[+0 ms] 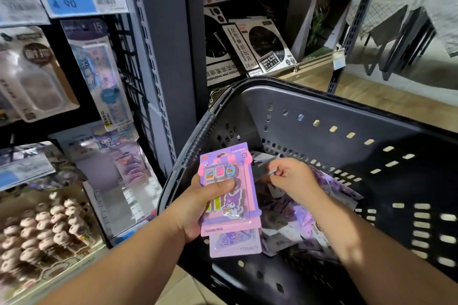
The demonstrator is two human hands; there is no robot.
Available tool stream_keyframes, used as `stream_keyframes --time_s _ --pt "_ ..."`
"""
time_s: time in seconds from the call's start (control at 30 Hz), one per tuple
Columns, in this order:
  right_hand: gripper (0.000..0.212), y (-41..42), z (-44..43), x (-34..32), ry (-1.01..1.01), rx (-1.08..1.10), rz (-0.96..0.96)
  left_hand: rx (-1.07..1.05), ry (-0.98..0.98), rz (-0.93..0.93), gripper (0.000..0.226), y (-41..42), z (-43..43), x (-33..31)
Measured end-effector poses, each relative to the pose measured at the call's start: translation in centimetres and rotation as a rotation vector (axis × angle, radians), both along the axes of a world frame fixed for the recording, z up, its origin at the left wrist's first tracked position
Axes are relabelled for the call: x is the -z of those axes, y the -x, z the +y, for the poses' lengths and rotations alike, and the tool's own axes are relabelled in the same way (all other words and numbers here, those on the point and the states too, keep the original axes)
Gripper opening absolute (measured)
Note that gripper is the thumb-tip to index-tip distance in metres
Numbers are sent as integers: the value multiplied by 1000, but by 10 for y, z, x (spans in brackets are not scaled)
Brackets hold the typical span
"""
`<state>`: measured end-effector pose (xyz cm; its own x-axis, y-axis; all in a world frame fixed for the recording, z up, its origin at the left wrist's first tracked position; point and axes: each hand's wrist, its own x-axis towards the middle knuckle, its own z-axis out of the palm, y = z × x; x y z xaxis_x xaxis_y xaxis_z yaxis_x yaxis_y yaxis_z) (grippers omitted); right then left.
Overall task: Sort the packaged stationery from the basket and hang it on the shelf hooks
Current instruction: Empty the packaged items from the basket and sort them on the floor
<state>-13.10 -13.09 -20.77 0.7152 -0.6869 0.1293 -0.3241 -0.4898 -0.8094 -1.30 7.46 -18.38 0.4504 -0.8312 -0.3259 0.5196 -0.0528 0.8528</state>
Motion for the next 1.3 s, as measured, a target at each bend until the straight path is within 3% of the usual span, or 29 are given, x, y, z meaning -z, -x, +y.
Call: stream_keyframes --time_s 0.17,0.23,0.33,0.47,0.6,0.83,0.93,1.03,1.13,1.2,1.3 --pt "26 7 7 -35 106 76 -130 -5 11 -15 98 2 3 -9" --pt "10 9 11 -50 105 74 -158 -2 12 -11 90 3 6 -14" --pt "25 7 15 -70 127 64 -203 15 19 8 73 4 10 -22" --pt "19 3 35 -104 57 24 -268 39 6 25 91 7 18 -27" --pt "20 5 55 -135 171 19 -268 20 27 18 117 11 27 -39" --pt "39 -9 89 -174 125 68 -311 -62 107 -76 79 2 59 -80" --pt "36 -29 116 -191 0 4 -334 -88 129 -170 63 -16 94 -100" --pt "32 -58 152 -199 -144 -86 -307 -139 135 -244 67 -34 137 -113" --pt "40 -95 197 -187 -199 -147 -300 -243 102 -234 46 -48 185 -112" --pt "44 -120 230 -175 -236 -206 -230 -312 92 -227 45 -55 217 -107" --pt "32 -144 275 -153 -440 -372 -86 -363 51 -238 51 -60 263 -95"
